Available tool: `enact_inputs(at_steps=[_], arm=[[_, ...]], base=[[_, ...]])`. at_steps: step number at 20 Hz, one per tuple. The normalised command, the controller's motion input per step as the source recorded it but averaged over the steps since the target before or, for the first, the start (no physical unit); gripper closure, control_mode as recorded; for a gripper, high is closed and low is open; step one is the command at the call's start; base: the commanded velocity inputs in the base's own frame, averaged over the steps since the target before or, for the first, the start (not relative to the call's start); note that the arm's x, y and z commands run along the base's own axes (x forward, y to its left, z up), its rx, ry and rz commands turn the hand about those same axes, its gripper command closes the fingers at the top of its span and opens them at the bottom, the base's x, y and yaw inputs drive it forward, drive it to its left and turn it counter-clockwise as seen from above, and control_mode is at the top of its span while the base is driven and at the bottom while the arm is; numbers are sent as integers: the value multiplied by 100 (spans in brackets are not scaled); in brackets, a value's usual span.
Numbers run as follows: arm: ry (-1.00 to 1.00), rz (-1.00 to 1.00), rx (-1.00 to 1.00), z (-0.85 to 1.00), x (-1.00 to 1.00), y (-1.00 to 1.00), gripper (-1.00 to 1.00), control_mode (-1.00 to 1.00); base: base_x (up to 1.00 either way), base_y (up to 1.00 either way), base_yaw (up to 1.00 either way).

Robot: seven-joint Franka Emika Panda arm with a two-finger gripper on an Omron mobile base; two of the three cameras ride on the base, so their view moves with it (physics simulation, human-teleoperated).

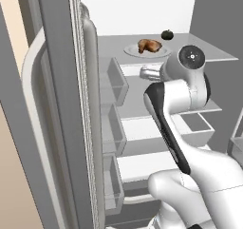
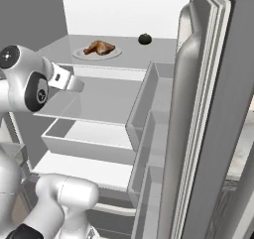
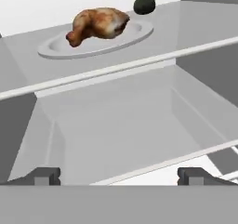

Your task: Retrieve the chicken drumstick from the fridge and place it on the saucepan with marinade on the stove.

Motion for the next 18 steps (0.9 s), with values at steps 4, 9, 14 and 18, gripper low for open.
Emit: enact_inputs(at_steps=[4,9,14,18], arm=[[-30,-13,2,96,0,0,-100,-100],[-17,-3,0,91,20,0,-100,-100],[2,1,0,26,78,0,-100,-100],[0,6,0,-8,72,0,-100,-100]], base=[[0,0,0],[0,0,0],[0,0,0],[0,0,0]])
